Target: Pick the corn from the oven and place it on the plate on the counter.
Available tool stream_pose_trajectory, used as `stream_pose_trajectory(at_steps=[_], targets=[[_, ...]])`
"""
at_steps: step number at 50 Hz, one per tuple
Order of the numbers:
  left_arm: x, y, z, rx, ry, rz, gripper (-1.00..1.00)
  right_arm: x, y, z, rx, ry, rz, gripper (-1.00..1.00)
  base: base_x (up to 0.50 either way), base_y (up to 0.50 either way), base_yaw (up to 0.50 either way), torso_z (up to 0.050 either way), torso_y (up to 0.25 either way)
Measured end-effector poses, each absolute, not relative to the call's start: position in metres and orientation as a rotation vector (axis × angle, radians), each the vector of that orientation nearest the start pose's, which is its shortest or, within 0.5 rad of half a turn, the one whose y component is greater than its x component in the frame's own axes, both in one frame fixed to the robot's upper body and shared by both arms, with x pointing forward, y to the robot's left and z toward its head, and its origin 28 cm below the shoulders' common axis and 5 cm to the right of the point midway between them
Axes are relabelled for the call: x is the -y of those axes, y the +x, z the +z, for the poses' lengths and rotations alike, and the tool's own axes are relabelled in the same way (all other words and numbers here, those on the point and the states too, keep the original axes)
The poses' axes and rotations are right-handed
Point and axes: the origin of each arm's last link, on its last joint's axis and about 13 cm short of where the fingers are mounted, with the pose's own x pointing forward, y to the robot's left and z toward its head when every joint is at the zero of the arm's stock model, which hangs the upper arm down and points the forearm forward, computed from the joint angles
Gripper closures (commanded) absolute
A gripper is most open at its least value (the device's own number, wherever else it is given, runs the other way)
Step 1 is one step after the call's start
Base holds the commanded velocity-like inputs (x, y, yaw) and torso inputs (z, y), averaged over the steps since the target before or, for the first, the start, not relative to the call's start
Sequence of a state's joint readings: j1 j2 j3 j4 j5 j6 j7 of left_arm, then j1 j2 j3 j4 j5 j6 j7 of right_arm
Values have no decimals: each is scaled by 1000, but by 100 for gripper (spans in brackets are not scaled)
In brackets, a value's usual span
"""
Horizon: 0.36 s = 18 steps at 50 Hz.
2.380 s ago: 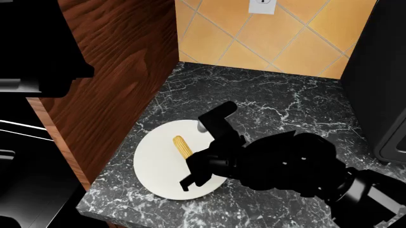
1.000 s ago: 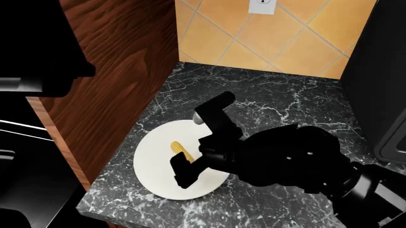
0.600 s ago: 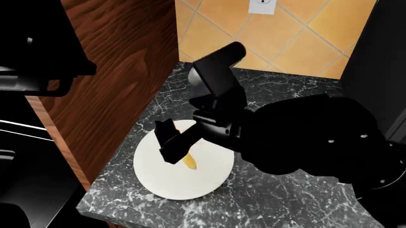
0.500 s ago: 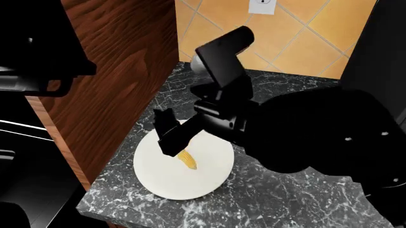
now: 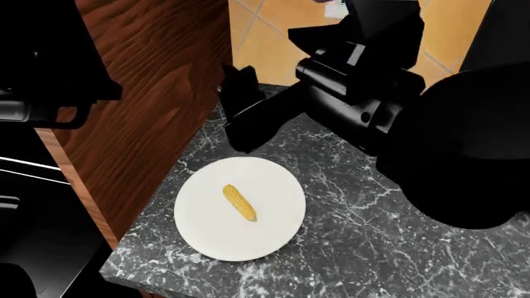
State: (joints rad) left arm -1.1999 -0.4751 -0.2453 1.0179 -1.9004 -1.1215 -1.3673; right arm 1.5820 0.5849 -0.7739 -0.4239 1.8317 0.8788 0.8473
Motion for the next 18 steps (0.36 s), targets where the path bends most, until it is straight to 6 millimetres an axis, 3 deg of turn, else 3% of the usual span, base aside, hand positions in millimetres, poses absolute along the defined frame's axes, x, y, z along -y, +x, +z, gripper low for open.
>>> stream_pose_trajectory(at_steps=[18], targets=[[-210,130,326,707,-124,-127,-100,78,176,396,211,-251,465,-100,0,0,0,0,0]])
